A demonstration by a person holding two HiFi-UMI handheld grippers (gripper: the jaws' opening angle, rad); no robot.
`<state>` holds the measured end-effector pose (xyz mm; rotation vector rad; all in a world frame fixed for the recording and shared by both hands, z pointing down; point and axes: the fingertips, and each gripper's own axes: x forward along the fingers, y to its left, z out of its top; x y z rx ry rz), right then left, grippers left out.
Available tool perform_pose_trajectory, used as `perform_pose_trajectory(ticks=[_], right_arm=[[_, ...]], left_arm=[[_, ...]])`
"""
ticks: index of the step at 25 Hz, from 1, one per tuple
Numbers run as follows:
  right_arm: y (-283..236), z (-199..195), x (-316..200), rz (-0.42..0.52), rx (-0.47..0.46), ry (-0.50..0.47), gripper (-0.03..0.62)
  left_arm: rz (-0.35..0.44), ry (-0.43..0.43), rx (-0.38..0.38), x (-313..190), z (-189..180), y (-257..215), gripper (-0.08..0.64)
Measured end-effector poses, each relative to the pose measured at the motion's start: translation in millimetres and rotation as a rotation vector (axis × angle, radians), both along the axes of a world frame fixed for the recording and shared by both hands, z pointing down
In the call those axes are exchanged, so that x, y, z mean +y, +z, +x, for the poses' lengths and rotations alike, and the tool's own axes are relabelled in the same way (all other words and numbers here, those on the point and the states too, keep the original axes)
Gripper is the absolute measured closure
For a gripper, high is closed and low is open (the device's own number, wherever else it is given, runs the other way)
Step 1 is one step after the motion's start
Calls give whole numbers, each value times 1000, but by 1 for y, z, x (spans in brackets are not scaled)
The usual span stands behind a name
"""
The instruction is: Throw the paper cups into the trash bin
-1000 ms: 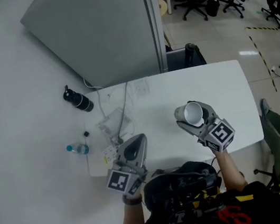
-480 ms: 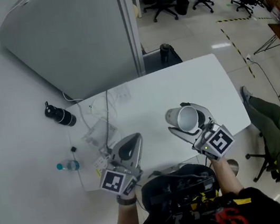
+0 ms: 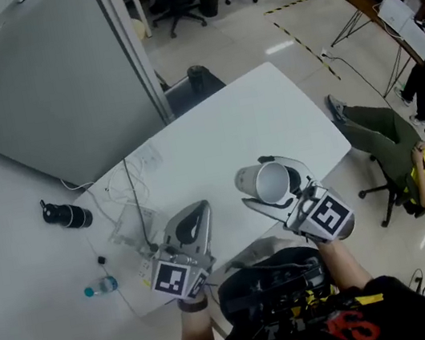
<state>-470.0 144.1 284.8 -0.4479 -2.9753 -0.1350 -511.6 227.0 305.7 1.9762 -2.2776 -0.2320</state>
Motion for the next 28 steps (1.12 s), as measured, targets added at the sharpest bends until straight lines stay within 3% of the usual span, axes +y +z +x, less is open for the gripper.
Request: perform_pose_trajectory(ticks=[8,17,22,28], right_arm=[[-2,42,-21,3,-2,174,245],[-29,95,-53,5,-59,295,245],[-27,144,-66,-12,-77,325,245],[-27,218,-74,-33,-117,409,245]], left_arm=[[15,197,19,-42,33,15,557],[21,325,-26,-80,79,-9,557],[15,360,-45,-97,128,-10,557],[8,475,-52,-117,208,-9,557]])
